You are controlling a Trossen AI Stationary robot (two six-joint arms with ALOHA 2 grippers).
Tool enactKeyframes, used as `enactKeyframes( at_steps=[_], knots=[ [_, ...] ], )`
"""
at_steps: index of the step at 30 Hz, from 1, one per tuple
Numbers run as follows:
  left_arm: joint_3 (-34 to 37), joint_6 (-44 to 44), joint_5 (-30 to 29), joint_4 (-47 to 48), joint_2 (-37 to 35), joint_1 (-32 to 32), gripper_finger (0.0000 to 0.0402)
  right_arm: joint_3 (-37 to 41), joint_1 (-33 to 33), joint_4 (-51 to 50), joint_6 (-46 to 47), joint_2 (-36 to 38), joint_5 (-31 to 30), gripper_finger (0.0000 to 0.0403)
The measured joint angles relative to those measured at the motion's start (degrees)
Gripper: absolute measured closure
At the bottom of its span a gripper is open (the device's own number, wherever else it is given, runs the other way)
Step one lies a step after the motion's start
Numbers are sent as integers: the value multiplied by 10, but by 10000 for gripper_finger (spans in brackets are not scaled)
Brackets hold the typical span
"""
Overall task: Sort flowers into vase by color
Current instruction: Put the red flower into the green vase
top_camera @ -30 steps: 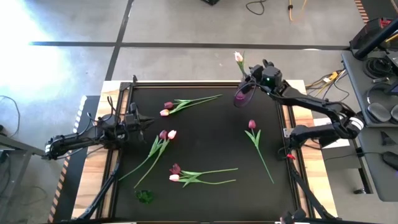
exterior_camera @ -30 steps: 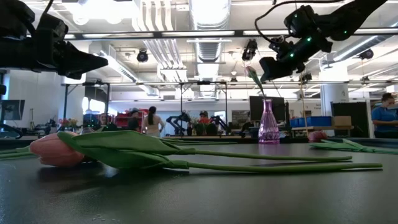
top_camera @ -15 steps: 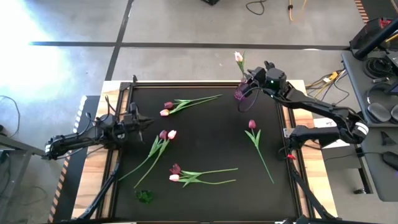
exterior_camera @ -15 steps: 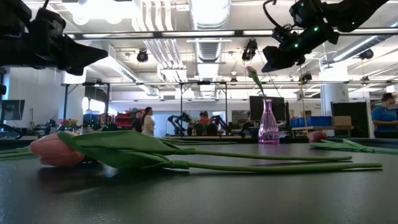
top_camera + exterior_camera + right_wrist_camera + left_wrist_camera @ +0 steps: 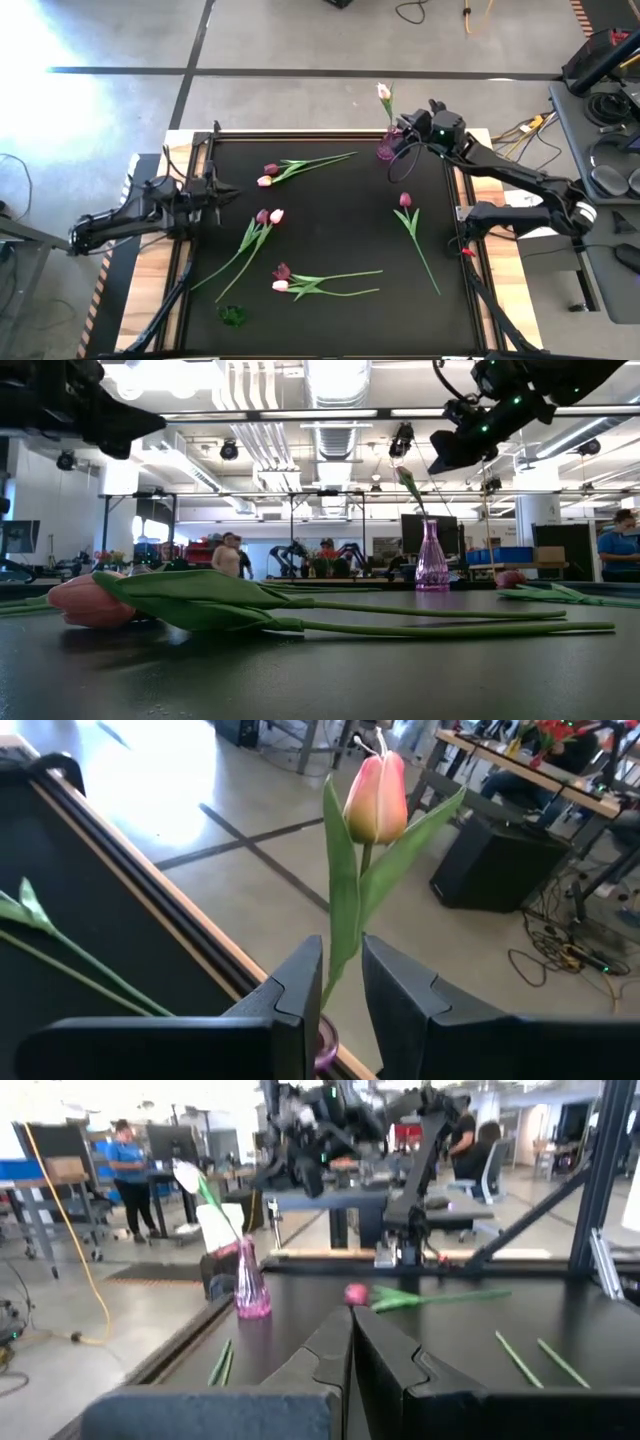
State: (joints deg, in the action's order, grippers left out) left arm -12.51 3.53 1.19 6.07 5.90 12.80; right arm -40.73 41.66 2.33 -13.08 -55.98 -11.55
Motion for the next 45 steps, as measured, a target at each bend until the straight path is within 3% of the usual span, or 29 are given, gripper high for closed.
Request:
enactKeyframes(
  at_steps=[6, 13, 24, 31, 36, 41, 45],
  knots=[
    [-17, 2, -1, -6, 71, -3, 401, 0, -8, -22, -9, 41, 0, 344],
    [-62, 4, -2, -23, 173, -28, 402, 10, -53, -67, -5, 91, 0, 388],
    [-155, -13, -87, 1, 357, -137, 401, 161, -176, 52, 68, 143, 0, 394],
    [-259, -122, -134, 155, 486, -194, 401, 218, -225, 119, 101, 147, -5, 394],
    [-338, -244, -146, 361, 566, -235, 401, 248, -236, 143, 118, 147, -5, 394],
    [-374, -359, -136, 513, 605, -262, 401, 272, -237, 171, 121, 147, -6, 394],
    [-366, -421, -100, 534, 604, -265, 401, 287, -238, 202, 126, 147, -6, 394]
  ],
)
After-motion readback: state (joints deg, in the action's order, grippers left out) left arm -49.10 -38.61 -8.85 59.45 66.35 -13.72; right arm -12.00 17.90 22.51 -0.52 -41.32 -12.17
